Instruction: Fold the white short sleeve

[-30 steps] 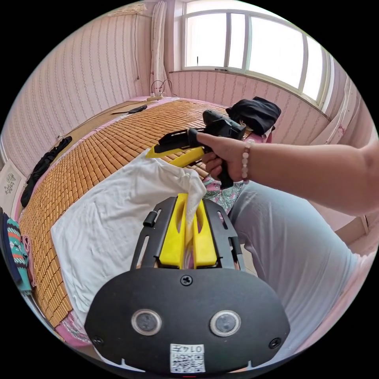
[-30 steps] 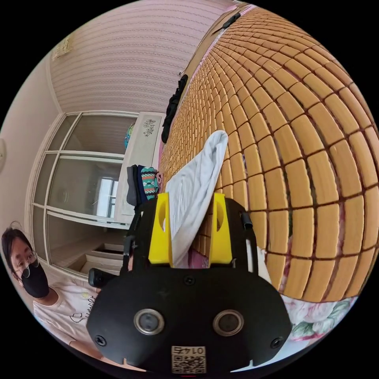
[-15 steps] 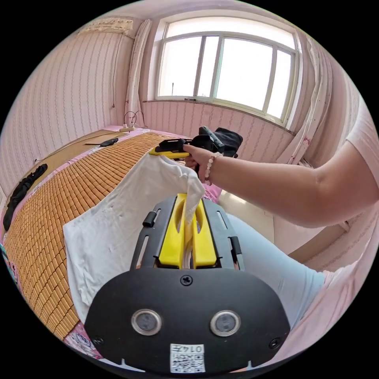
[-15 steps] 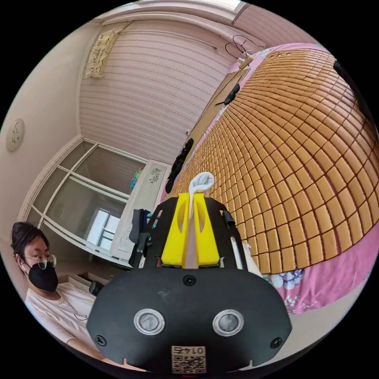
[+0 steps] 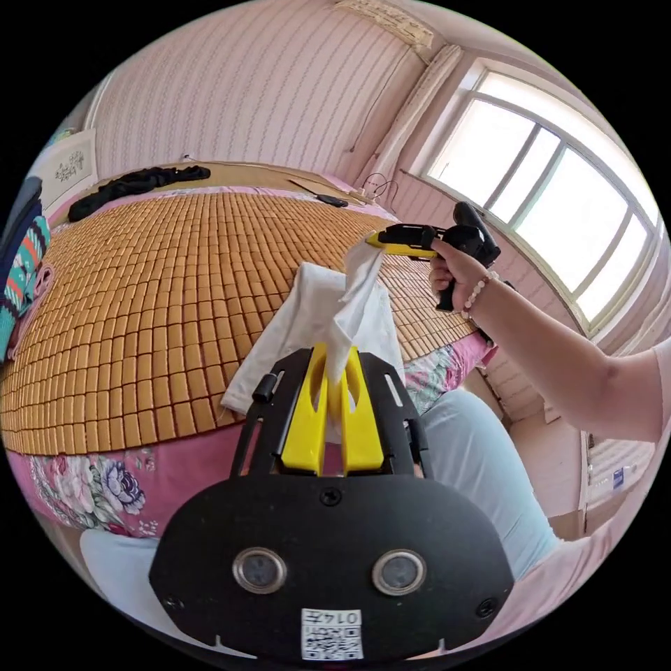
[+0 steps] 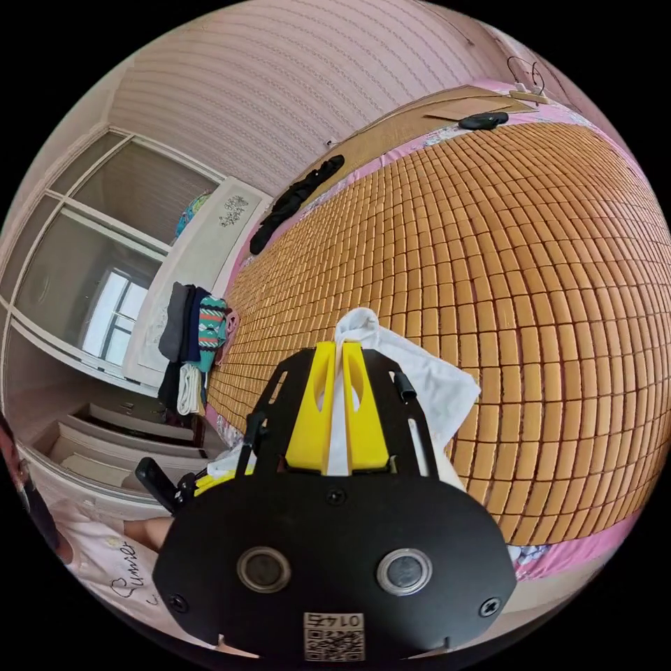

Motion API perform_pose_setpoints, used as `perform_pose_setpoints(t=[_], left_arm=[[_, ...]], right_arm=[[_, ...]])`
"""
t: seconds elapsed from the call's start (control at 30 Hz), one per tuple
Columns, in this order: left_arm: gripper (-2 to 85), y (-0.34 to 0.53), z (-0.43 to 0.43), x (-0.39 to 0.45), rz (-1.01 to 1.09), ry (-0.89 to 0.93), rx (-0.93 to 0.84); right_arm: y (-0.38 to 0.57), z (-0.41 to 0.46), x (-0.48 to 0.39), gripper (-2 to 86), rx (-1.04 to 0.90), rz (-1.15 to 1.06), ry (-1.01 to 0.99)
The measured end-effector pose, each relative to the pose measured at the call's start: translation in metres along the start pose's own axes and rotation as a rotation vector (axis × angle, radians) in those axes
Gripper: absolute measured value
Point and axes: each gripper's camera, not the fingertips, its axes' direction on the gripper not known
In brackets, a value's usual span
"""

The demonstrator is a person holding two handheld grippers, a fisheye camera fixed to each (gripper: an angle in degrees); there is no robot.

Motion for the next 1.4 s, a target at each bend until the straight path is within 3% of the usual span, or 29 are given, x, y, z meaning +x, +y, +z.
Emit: perform_pose_setpoints(t=[0.2,0.5,0.73,0.93,1.1,1.2,1.4], left_arm=[[1.4,-0.006,0.022,-0.053,-0.149,-0.049,-0.106],[4.7,-0.002,0.006,-0.088,-0.200,-0.141,-0.195],[9.6,-0.007,0.008,-0.075,-0.179,-0.066,-0.133],[8.0,-0.008,0.021,-0.052,-0.143,-0.105,-0.145],[1.1,0.000,0.019,-0.029,-0.030,-0.173,-0.109],[-0.4,0.004,0.014,-0.022,-0.029,-0.154,-0.125],[-0.9,0.014,-0.051,0.014,0.129,-0.042,0.067]], right_arm=[[-0.024,0.075,-0.057,1.6,-0.116,-0.055,0.284],[-0.031,0.098,-0.106,5.0,-0.143,-0.184,0.272],[-0.022,0.127,-0.113,15.9,-0.288,-0.289,0.468],[0.012,0.160,-0.129,15.4,-0.403,-0.456,0.564],[0.034,0.144,-0.133,5.7,-0.372,-0.458,0.532],[0.052,0.126,-0.127,5.3,-0.371,-0.454,0.475],[0.110,0.009,-0.109,4.7,0.005,-0.341,0.159]])
